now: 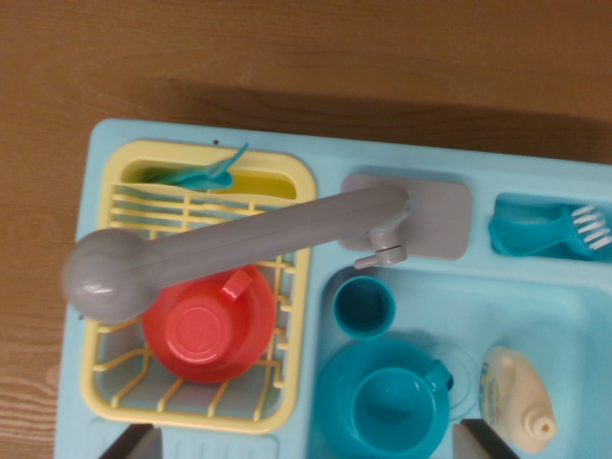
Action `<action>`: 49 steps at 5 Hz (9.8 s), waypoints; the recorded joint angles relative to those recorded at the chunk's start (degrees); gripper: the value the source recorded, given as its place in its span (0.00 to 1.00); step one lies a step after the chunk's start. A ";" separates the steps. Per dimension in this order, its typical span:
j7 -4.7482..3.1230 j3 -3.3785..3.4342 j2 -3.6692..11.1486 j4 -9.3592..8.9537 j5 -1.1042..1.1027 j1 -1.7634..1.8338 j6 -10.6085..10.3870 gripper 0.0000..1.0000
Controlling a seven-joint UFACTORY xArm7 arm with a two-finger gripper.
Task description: Pick detergent from the sink
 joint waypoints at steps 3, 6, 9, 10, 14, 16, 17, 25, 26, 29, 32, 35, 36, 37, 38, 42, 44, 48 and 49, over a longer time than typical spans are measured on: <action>-0.71 -0.36 0.32 -1.37 0.13 -0.29 -1.63 0.00; -2.44 -1.23 1.10 -4.70 0.44 -0.99 -5.60 0.00; -3.45 -1.74 1.55 -6.64 0.62 -1.40 -7.91 0.00; -4.52 -2.28 2.03 -8.70 0.82 -1.84 -10.37 0.00; -6.83 -3.45 3.06 -13.13 1.23 -2.78 -15.65 0.00; -7.96 -4.02 3.57 -15.32 1.44 -3.24 -18.26 0.00; -7.96 -4.02 3.57 -15.32 1.44 -3.24 -18.26 0.00; -12.57 -6.35 5.64 -24.18 2.27 -5.11 -28.82 0.00; -13.62 -6.87 6.11 -26.19 2.46 -5.54 -31.22 0.00; -14.59 -7.36 6.54 -28.05 2.64 -5.93 -33.44 0.00; -16.24 -8.20 7.28 -31.23 2.93 -6.61 -37.23 0.00; -16.86 -8.51 7.56 -32.43 3.05 -6.86 -38.65 0.00; -17.40 -8.78 7.80 -33.47 3.14 -7.08 -39.90 0.00; -17.40 -8.78 7.80 -33.47 3.14 -7.08 -39.90 0.00; -17.75 -8.96 7.96 -34.14 3.21 -7.22 -40.69 0.00; -17.98 -9.08 8.06 -34.58 3.25 -7.31 -41.22 0.00; -17.98 -9.08 8.06 -34.58 3.25 -7.31 -41.22 0.00; -17.96 -9.08 8.00 -34.38 3.23 -7.31 -40.96 1.00; -17.96 -9.08 8.00 -34.38 3.23 -7.31 -40.96 1.00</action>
